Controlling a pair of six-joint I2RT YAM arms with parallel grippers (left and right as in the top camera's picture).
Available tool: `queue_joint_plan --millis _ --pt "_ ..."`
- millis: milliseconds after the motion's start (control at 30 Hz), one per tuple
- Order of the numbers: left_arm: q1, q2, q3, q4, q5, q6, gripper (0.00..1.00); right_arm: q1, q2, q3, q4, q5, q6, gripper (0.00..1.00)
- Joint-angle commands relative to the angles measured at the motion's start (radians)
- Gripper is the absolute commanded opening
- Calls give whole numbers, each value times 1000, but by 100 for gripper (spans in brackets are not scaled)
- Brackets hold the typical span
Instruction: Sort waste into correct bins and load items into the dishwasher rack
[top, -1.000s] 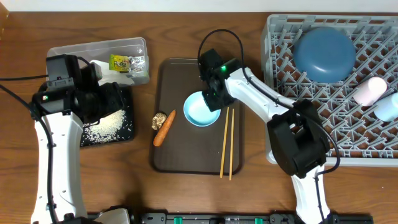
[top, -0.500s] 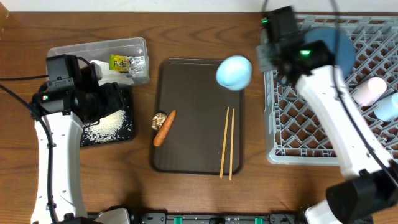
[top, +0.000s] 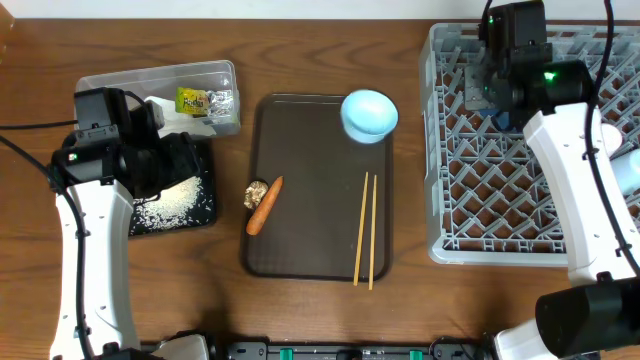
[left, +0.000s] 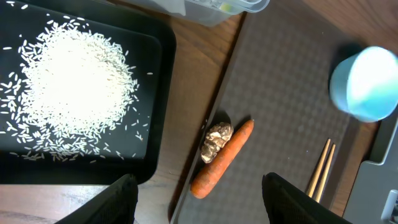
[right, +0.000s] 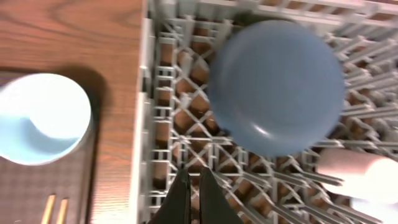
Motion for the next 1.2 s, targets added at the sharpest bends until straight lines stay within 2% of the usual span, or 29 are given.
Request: queue_joint_plan --millis 0,300,533,600,700,767,900,1167 --pt "3 6 13 -2 -6 -2 65 12 13 -3 3 -67 -12 1" --pt "3 6 13 -1 -6 -2 65 44 55 -4 15 -126 7 1" --pt "3 6 13 -2 -6 -2 65 109 114 -4 112 -187 7 3" --pt "3 6 13 -2 -6 -2 65 137 143 -4 143 -187 7 12" --pt "3 6 13 -2 -6 -2 65 177 198 -4 198 -186 6 16" --pt "3 6 13 -2 -6 -2 65 198 238 -4 241 -186 7 29" --pt "3 6 13 -2 -6 -2 65 220 324 -4 330 -186 8 47" --pt "3 6 13 -2 -6 -2 65 222 449 -4 413 -67 124 56"
